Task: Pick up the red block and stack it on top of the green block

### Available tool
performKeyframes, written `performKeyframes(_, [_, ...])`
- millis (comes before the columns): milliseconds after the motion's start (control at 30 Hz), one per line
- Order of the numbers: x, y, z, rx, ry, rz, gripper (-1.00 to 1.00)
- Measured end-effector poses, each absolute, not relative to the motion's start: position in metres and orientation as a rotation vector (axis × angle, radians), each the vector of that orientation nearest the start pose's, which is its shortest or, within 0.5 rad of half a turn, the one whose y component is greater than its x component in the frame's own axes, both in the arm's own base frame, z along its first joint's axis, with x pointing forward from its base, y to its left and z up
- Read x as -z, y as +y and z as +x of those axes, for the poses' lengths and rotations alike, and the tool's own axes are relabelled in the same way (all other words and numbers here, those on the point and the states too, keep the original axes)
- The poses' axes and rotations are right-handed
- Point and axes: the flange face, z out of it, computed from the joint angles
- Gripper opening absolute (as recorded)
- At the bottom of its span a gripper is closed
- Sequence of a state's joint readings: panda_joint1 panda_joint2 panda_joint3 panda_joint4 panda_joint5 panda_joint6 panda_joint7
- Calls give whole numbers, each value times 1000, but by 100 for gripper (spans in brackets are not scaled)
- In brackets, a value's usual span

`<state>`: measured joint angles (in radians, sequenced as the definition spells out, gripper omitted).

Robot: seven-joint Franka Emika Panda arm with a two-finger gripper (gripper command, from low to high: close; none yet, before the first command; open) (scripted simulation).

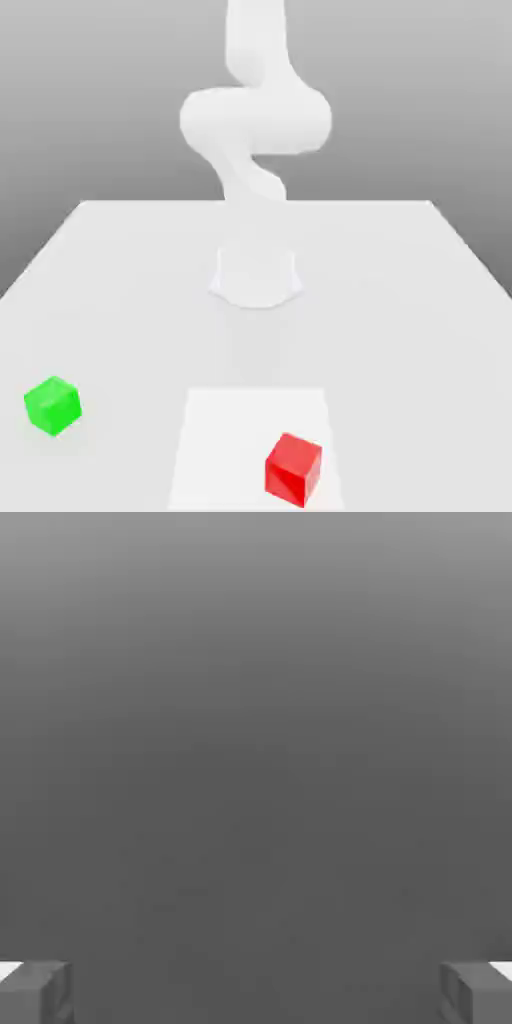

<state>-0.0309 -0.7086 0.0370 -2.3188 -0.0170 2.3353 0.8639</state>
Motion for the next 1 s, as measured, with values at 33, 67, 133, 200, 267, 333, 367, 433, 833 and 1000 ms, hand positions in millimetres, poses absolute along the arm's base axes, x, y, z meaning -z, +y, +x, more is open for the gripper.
performKeyframes(33, [-654, 9, 395, 927, 1159, -2488, 0])
performKeyframes(67, [-637, 11, 407, 896, 1195, -2502, 0])
performKeyframes(133, [-601, 14, 429, 832, 1265, -2525, 0])
performKeyframes(200, [-565, 16, 448, 767, 1332, -2545, 0])
performKeyframes(267, [-527, 18, 463, 699, 1397, -2560, 0])
performKeyframes(333, [-489, 19, 475, 628, 1460, -2572, 0])
performKeyframes(367, [-469, 20, 480, 592, 1491, -2577, 0])
performKeyframes(433, [-430, 22, 488, 516, 1551, -2583, 0])
performKeyframes(833, [-213, 42, 469, 24, 1859, -2528, 0])
performKeyframes(1000, [-150, 44, 467, 0, 1872, -2522, -100])
